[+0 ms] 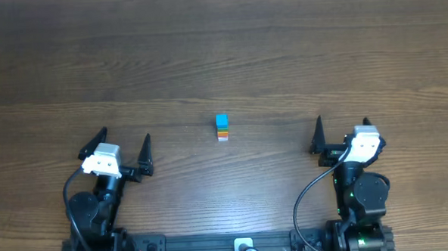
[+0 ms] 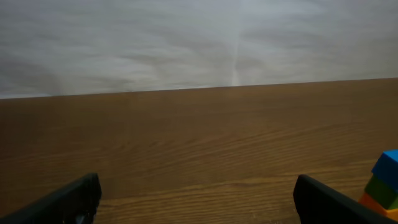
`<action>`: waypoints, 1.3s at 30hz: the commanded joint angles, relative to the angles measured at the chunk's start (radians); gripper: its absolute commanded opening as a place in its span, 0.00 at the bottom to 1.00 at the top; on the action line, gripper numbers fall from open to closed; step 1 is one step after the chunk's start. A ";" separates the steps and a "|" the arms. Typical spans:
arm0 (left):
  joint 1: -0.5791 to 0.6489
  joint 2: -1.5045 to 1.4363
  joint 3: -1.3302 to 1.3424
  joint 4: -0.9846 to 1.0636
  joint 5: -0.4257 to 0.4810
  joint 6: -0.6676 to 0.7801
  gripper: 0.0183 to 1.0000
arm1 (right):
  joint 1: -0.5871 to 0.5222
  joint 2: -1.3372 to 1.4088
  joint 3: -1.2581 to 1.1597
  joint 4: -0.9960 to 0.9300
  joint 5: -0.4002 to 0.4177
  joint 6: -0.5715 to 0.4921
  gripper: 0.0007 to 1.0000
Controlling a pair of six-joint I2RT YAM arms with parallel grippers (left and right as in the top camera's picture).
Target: Stack Cubes
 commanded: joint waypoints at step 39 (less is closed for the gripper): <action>-0.005 -0.006 -0.006 0.002 0.010 0.014 1.00 | -0.006 -0.113 -0.080 -0.021 -0.067 -0.027 0.99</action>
